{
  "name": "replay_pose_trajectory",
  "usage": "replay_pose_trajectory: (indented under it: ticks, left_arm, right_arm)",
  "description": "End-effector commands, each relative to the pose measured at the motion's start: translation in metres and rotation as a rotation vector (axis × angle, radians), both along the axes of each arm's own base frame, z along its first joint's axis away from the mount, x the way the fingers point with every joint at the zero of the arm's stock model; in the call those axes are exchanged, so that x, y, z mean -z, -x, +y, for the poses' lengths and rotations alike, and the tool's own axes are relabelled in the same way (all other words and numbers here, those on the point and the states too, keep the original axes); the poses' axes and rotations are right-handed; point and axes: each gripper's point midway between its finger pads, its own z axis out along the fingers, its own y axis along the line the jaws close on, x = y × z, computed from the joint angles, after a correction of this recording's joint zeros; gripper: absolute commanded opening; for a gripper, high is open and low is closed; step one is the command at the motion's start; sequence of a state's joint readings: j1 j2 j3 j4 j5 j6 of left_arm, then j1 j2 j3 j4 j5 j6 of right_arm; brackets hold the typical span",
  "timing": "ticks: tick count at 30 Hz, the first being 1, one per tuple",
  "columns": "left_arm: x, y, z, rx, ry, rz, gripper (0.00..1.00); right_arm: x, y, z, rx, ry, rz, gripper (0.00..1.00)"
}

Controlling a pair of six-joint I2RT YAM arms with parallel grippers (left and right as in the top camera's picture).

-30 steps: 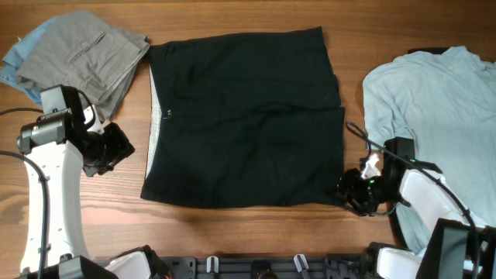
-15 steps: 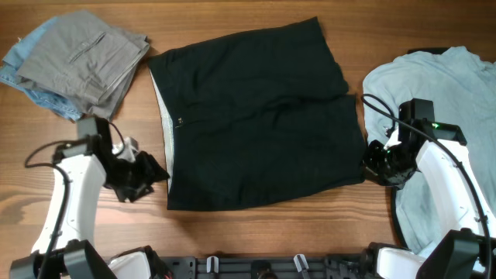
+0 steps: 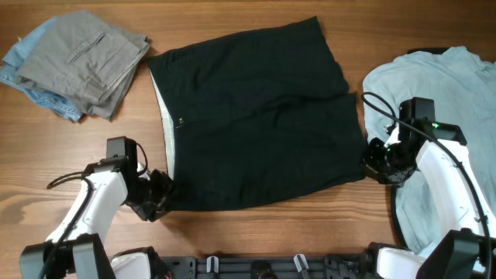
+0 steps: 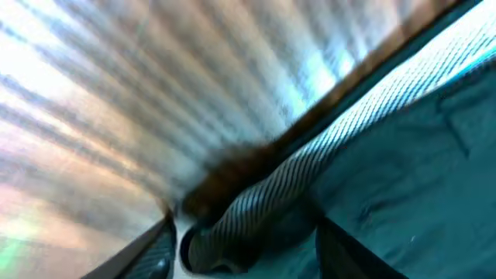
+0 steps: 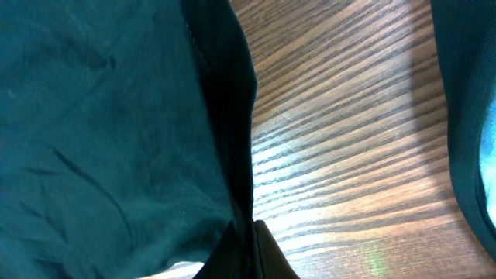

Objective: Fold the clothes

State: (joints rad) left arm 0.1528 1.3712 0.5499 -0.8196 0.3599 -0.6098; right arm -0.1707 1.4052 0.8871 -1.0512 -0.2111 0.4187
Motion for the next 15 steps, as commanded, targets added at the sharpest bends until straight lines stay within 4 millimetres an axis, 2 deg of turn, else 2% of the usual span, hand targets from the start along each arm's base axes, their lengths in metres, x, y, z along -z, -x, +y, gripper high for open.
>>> replay_pose_trajectory:
  ticks: [1,2,6,9,10,11,12,13,15]
  left_arm:
    - [0.016,0.002,0.002,-0.071,-0.021,0.03,0.48]
    - [0.018,0.002,0.0,-0.071,-0.005,0.036,0.35]
    - [0.012,-0.001,-0.017,0.022,0.106,-0.011,0.04]
    - [0.008,-0.003,-0.022,0.073,0.143,-0.048,0.04]
    - [0.008,0.0,-0.023,0.085,0.148,-0.041,0.21]
    - [0.007,0.004,-0.023,0.084,0.153,-0.022,0.61]
    - [0.007,0.009,-0.024,0.082,0.157,-0.001,0.7]
    - [0.006,0.015,-0.025,0.081,0.162,0.023,0.73]
    - [0.005,0.018,-0.031,0.099,0.174,0.033,0.69]
  right_arm:
    - [-0.002,-0.005,-0.005,-0.001,0.03,-0.02,0.04]
    - [-0.002,-0.006,-0.005,-0.001,0.031,-0.023,0.04]
    - [-0.002,-0.006,-0.005,-0.001,0.032,-0.024,0.04]
    - [-0.002,-0.007,-0.006,-0.001,0.033,-0.027,0.04]
    - [-0.002,-0.007,-0.006,-0.001,0.032,-0.027,0.04]
    - [-0.002,-0.007,-0.006,-0.001,0.032,-0.027,0.04]
    - [-0.002,-0.007,-0.006,-0.001,0.033,-0.027,0.04]
    - [-0.002,-0.007,-0.006,-0.001,0.032,-0.028,0.04]
    - [-0.002,-0.007,-0.006,-0.001,0.033,-0.03,0.04]
